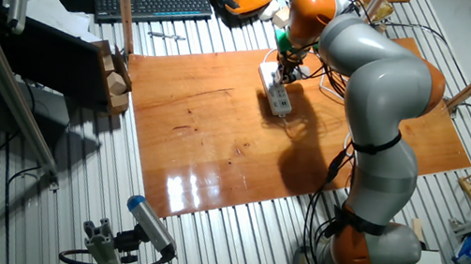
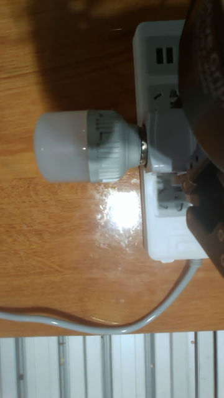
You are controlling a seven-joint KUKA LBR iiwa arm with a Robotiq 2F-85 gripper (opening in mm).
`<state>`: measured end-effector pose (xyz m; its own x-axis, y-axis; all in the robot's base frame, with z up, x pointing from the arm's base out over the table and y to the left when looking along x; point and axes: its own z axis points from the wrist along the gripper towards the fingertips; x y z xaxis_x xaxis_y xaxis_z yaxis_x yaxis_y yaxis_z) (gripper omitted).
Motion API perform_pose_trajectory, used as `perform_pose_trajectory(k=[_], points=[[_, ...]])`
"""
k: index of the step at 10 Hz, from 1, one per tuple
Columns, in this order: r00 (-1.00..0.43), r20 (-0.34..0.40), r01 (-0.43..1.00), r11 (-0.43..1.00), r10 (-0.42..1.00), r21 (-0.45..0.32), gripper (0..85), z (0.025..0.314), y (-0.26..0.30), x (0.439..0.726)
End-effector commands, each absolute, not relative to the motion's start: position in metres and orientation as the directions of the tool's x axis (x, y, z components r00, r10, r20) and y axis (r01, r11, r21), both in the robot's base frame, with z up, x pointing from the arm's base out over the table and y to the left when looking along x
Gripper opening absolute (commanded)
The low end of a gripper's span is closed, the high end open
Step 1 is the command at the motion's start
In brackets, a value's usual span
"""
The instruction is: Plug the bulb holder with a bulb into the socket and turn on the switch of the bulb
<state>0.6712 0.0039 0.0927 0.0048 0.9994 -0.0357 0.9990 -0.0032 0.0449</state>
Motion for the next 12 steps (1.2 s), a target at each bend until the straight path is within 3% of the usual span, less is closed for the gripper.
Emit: perform_pose_trajectory(k=[1,12], points=[[0.006,-0.036,0.999,-0.004,0.999,0.044,0.0,0.0922,0.0039,0.6709],[0.006,-0.03,0.999,-0.004,1.0,0.041,0.0,0.0907,0.004,0.6695]])
